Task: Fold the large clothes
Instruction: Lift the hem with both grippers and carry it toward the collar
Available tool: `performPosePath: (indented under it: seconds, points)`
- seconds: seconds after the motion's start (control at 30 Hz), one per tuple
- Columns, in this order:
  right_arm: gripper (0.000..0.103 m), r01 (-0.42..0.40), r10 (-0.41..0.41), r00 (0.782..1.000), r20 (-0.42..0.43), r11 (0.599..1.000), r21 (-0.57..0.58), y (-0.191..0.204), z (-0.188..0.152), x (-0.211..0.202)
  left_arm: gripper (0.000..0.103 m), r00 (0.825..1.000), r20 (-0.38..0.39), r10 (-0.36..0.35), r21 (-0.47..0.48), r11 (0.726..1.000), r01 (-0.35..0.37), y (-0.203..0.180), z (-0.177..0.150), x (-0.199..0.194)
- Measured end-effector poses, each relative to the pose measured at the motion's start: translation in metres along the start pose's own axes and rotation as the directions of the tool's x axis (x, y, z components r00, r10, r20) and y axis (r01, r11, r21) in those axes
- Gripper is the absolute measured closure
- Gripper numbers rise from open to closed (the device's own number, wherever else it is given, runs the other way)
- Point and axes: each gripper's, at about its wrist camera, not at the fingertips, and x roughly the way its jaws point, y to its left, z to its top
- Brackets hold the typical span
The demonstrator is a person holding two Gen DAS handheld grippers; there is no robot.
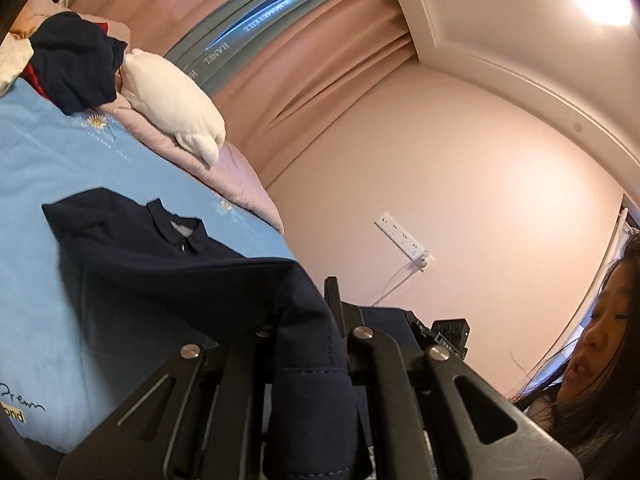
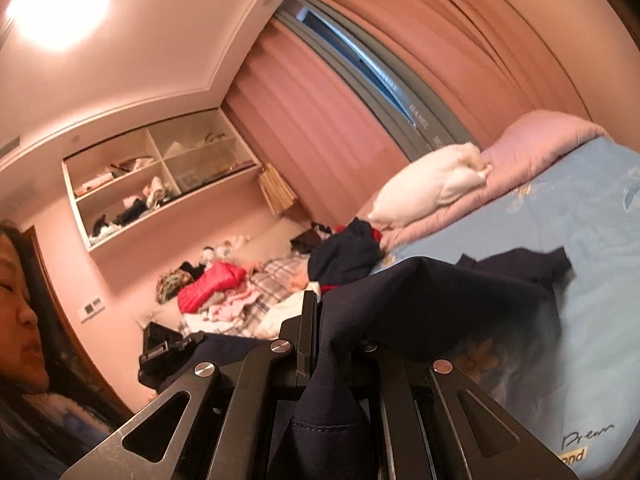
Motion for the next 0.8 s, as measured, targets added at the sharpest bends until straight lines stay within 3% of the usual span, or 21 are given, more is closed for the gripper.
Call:
performPosePath:
  seconds: [0.8]
  points:
    - [0.096,0.066,-0.065,0.998,-0.011,0.971,0.231,-0.075,0.013,0.043,0.096,0.994,0.017,0.105,-0.148,0.984,-0.102,0.077,0.035,0.046]
